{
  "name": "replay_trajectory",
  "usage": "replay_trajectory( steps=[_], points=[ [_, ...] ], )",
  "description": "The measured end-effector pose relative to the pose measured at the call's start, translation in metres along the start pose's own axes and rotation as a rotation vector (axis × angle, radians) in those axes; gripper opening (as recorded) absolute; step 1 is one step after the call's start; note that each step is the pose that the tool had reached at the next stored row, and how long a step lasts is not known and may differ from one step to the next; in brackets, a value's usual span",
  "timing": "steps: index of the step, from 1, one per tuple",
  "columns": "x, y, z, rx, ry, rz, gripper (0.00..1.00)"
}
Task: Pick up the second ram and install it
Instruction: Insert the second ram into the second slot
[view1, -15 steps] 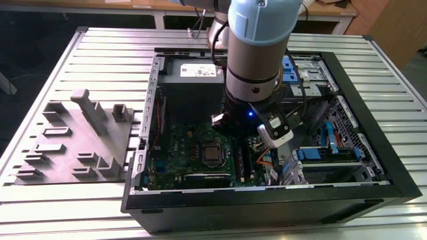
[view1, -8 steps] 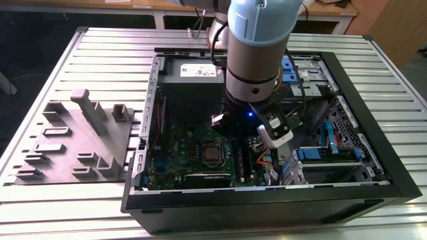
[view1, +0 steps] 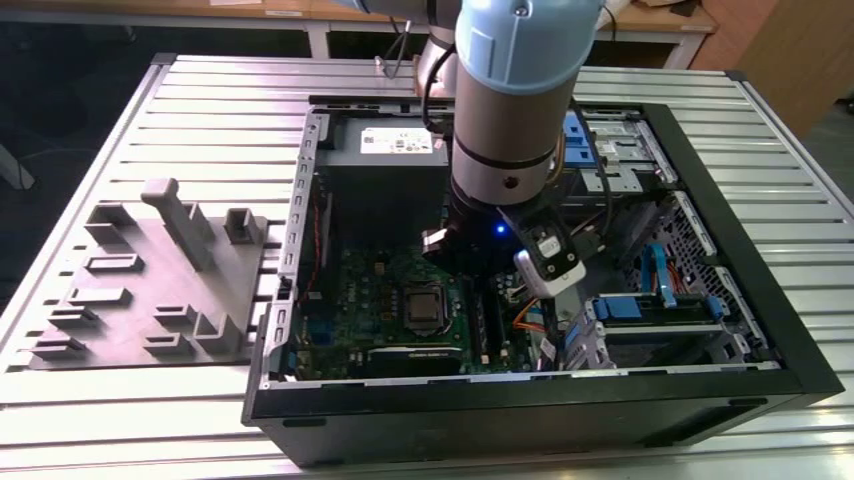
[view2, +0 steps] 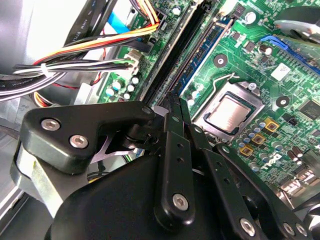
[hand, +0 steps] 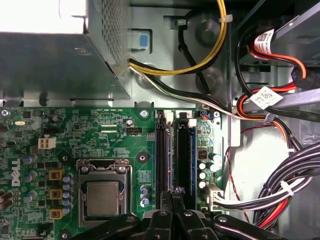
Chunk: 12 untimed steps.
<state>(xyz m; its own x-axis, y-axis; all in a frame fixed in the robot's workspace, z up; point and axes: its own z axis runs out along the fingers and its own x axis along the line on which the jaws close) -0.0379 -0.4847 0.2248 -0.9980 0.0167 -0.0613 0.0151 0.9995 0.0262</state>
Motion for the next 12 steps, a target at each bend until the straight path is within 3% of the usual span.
replay_trajectory(
  steps=[12],
  points=[
    [0.0002,-0.0001,0.0036,0.0002,0.0000,0.001,0.11]
  ],
)
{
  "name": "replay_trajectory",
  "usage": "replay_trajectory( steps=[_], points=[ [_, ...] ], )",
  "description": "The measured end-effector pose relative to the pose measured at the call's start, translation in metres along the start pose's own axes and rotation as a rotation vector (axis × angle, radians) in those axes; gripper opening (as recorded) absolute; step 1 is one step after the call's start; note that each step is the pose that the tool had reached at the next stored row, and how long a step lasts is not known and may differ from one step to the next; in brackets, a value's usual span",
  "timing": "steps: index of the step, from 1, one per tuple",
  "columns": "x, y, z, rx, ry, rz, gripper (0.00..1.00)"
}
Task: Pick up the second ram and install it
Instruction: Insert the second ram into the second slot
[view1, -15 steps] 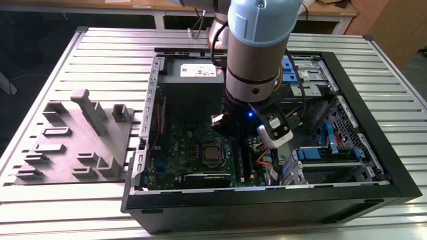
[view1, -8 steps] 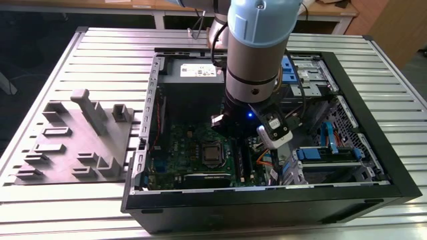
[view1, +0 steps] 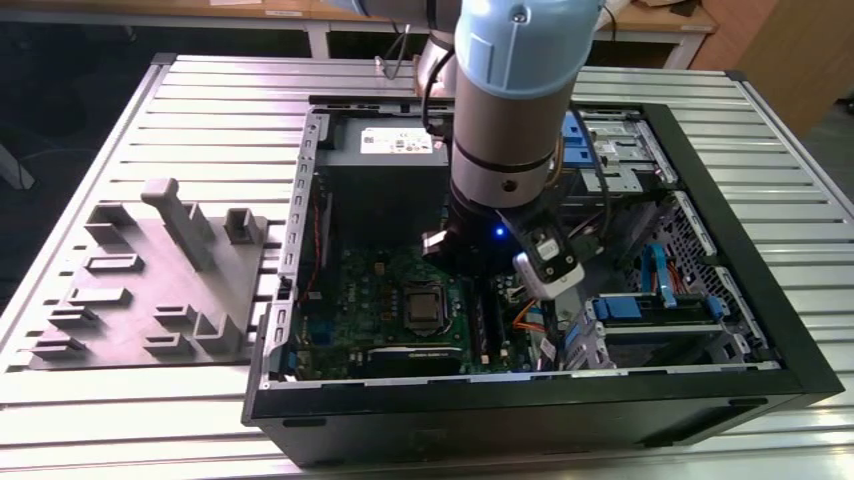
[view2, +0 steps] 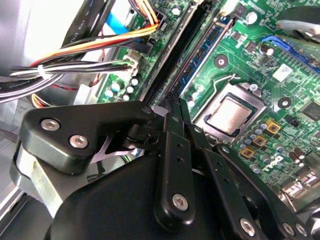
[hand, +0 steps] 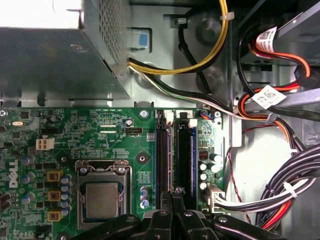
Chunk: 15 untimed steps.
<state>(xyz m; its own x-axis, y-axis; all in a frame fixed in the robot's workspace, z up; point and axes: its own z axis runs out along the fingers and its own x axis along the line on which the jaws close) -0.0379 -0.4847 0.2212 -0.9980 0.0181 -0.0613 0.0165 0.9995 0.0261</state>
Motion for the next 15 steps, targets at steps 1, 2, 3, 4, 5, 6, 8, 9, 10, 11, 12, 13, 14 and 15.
replay_trajectory(
  steps=[1,2,3,4,5,6,8,9,10,11,12,13,14,15],
  points=[
    [0.0000,0.0000,0.0007,0.0000,0.0000,0.000,0.11],
    [0.0001,-0.0001,0.0015,0.0002,0.0001,0.000,0.11],
    [0.0002,-0.0001,0.0023,0.0003,0.0001,0.000,0.11],
    [0.0002,-0.0001,0.0031,0.0002,0.0001,0.000,0.11],
    [0.0003,-0.0001,0.0039,-0.0001,0.0000,0.000,0.11],
    [0.0003,-0.0001,0.0043,0.0000,0.0001,0.000,0.11],
    [0.0003,-0.0002,0.0045,0.0004,0.0001,0.000,0.11],
    [0.0003,-0.0002,0.0045,0.0004,0.0002,0.000,0.11],
    [0.0003,-0.0002,0.0048,0.0002,0.0001,0.000,0.11],
    [0.0004,-0.0001,0.0054,-0.0001,0.0000,0.000,0.11],
    [0.0004,-0.0002,0.0060,0.0001,0.0001,0.000,0.11],
    [0.0005,-0.0002,0.0064,0.0004,0.0002,0.000,0.11],
    [0.0005,-0.0002,0.0065,0.0006,0.0002,0.000,0.11],
    [0.0005,-0.0003,0.0066,0.0006,0.0002,0.000,0.11]
  ],
)
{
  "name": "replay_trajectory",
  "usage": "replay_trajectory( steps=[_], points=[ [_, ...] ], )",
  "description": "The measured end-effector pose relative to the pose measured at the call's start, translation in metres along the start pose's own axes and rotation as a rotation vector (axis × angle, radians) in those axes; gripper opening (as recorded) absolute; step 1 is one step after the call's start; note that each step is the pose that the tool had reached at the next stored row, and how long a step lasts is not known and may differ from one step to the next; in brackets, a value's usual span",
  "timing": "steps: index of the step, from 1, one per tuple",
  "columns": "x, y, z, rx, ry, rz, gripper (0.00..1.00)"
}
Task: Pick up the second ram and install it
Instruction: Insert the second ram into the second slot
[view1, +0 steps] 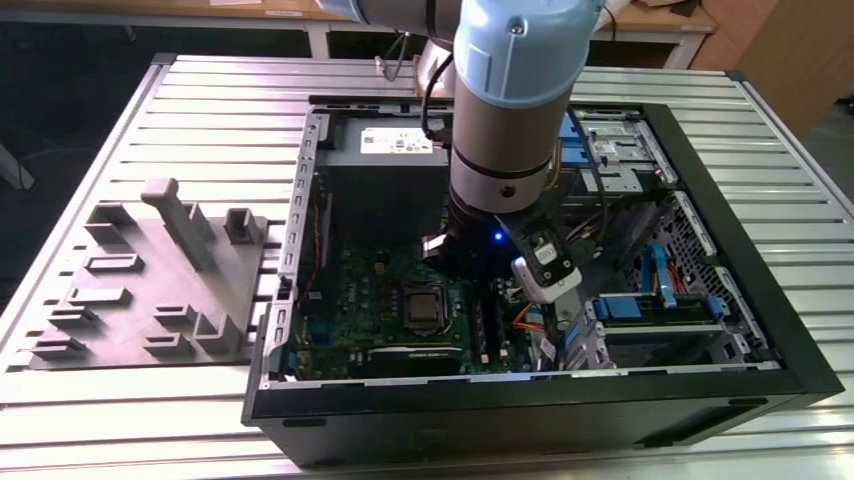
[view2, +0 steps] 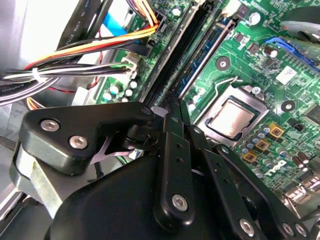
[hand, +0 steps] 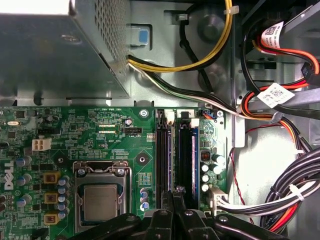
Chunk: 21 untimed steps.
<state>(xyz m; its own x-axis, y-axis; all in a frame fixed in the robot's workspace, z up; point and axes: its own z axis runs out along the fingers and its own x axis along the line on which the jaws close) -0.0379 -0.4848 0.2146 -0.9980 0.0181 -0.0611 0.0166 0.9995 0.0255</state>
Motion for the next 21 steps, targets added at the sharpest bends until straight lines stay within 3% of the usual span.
replay_trajectory(
  steps=[9,12,15,21],
  points=[
    [0.0000,0.0001,0.0008,-0.0017,-0.0006,0.000,0.12],
    [0.0000,0.0000,0.0003,-0.0005,-0.0002,0.000,0.25],
    [0.0000,0.0000,0.0000,-0.0003,-0.0001,0.000,0.25],
    [-0.0012,0.0006,-0.0178,0.0010,-0.0002,0.000,0.25]
  ],
)
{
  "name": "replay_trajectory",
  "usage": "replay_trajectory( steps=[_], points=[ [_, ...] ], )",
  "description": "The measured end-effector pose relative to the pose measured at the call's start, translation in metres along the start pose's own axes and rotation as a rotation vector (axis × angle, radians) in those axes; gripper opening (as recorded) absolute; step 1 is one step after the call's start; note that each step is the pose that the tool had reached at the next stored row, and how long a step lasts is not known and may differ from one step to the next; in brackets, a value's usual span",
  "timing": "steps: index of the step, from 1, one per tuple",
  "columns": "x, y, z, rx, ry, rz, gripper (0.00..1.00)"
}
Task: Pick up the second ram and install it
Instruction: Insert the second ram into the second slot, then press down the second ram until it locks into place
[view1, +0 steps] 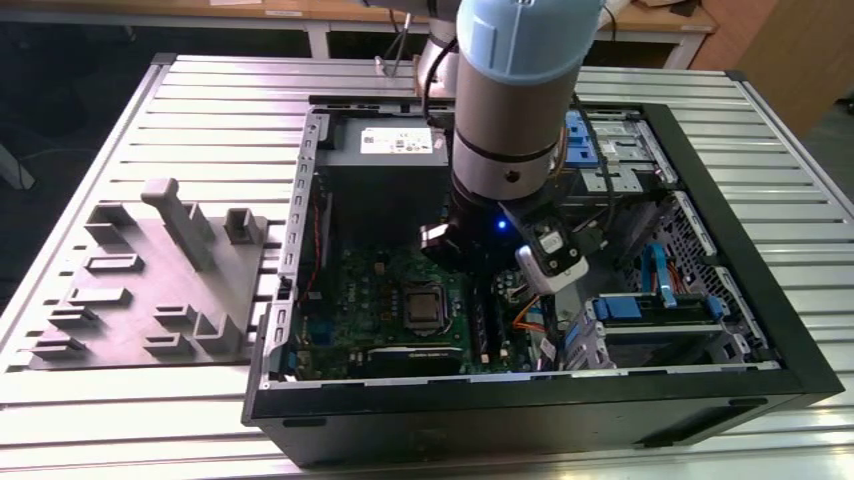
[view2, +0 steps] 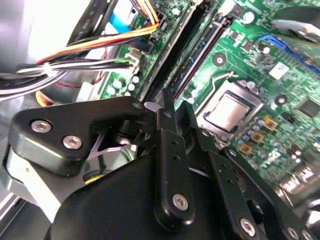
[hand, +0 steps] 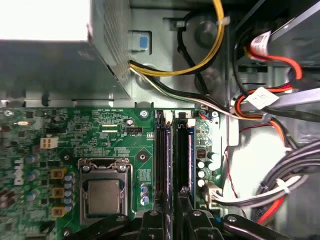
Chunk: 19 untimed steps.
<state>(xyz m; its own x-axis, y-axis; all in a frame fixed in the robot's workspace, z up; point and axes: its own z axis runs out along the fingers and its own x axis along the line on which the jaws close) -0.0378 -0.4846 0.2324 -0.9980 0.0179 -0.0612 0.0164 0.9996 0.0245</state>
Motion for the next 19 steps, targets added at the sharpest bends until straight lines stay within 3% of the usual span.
replay_trajectory(
  steps=[9,11,19],
  points=[
    [-0.0018,0.0020,-0.0305,0.0116,-0.0015,-0.001,0.25],
    [-0.0019,0.0022,-0.0317,0.0163,-0.0023,-0.001,0.25],
    [-0.0019,0.0021,-0.0318,0.0176,-0.0022,-0.001,0.25]
  ],
)
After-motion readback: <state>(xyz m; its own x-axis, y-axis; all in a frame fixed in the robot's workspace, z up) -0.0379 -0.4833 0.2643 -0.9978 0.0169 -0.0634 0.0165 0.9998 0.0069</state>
